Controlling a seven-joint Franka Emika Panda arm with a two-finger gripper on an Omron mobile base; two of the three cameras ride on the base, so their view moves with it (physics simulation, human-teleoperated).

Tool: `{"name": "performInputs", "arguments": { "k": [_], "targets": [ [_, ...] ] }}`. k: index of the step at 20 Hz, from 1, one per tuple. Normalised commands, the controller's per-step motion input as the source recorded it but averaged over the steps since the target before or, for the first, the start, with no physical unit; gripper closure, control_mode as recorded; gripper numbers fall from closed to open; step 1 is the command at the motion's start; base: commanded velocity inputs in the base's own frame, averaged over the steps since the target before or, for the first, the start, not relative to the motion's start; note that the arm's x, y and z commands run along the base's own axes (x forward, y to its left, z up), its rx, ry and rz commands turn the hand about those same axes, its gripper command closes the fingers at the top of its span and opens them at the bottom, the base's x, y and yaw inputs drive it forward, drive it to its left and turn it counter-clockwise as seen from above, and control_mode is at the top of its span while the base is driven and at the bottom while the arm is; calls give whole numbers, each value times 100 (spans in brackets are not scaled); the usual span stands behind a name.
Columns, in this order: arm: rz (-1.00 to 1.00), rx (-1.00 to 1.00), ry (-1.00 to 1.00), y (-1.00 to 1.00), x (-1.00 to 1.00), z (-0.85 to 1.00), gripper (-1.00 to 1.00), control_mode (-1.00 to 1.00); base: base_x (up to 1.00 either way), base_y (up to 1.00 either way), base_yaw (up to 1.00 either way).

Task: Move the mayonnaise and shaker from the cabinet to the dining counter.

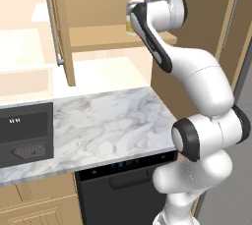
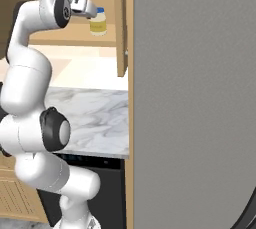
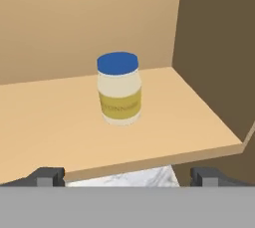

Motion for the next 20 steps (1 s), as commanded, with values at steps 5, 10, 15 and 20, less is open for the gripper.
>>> {"name": "performInputs", "arguments": {
  "k": [5, 10, 15, 20],
  "targets": [
    [0, -1, -12, 0, 28, -5, -100, -100, 0, 0, 0],
    [0, 0, -10, 0, 43, 0, -100, -100, 0, 0, 0],
    [0, 0, -2, 0, 33, 0, -100, -100, 0, 0, 0],
    [0, 0, 0, 0, 36, 0, -100, -100, 0, 0, 0]
  ]
}}
